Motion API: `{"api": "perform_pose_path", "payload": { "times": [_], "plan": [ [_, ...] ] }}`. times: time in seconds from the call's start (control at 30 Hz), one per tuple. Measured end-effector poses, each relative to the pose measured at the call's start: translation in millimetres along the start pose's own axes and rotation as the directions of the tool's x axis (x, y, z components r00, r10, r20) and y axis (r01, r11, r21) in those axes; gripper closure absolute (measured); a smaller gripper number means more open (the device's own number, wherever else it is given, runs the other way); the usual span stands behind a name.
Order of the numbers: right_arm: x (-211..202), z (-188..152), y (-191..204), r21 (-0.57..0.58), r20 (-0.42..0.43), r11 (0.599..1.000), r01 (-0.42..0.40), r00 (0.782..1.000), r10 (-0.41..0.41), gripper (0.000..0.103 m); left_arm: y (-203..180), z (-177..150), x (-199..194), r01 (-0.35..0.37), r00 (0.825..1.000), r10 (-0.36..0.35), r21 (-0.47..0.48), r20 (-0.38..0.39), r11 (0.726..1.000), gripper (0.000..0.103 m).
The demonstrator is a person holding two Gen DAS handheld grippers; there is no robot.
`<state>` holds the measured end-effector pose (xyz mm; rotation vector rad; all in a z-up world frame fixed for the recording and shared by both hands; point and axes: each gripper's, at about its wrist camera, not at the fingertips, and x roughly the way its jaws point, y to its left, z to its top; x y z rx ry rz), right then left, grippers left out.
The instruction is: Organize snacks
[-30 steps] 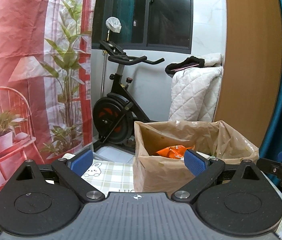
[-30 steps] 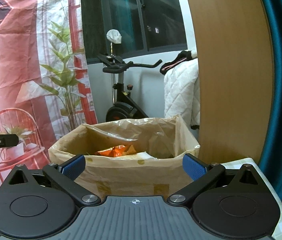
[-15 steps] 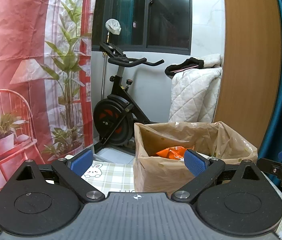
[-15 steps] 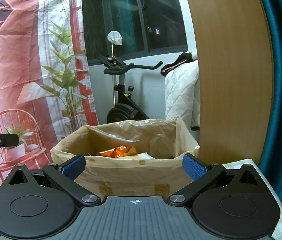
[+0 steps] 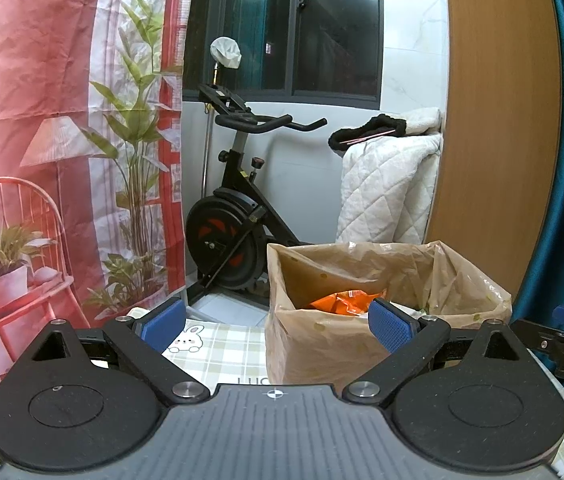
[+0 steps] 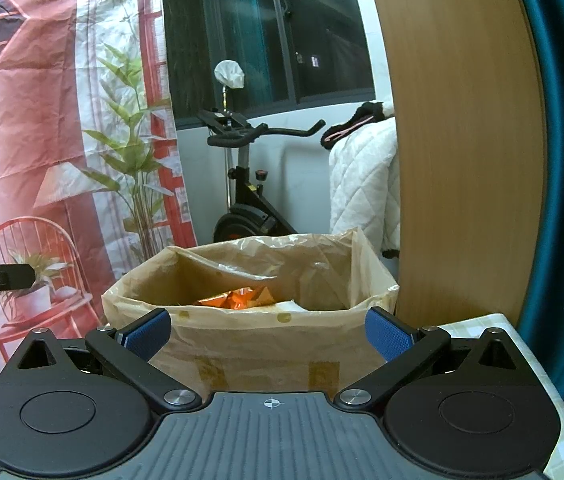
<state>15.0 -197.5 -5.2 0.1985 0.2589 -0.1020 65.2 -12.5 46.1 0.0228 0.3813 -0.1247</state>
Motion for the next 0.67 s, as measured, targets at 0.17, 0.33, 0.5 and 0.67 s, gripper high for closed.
{"api": "perform_pose_path", "payload": {
  "times": [0.17, 0.33, 0.5, 0.67],
  "plan": [
    [0.1, -0.2, 0.3, -0.001, 0.0, 1.0, 0.0, 1.0, 0.0, 0.001, 2.1, -0.8, -0.8, 0.005, 1.0, -0.005, -0.005, -0.005, 1.0, 0.004],
    [-1.3, -3.1, 0.3, -0.002, -0.005, 1.0, -0.001, 1.0, 0.001, 0.001, 2.3, -1.5, -0.7, 0.001, 1.0, -0.001, -0.009, -0.01, 1.0, 0.004],
    [-0.7, -8.5, 0.9, -0.005, -0.01, 1.0, -0.003, 1.0, 0.003, 0.001, 4.1, -2.8, -0.3, 0.001, 1.0, -0.001, -0.011, -0.015, 1.0, 0.004],
    [1.5, -8.7, 1.8, -0.005, -0.015, 1.0, -0.003, 1.0, 0.003, 0.001, 5.2, -2.4, 1.3, 0.0, 1.0, -0.001, -0.017, -0.021, 1.0, 0.004]
  ]
}}
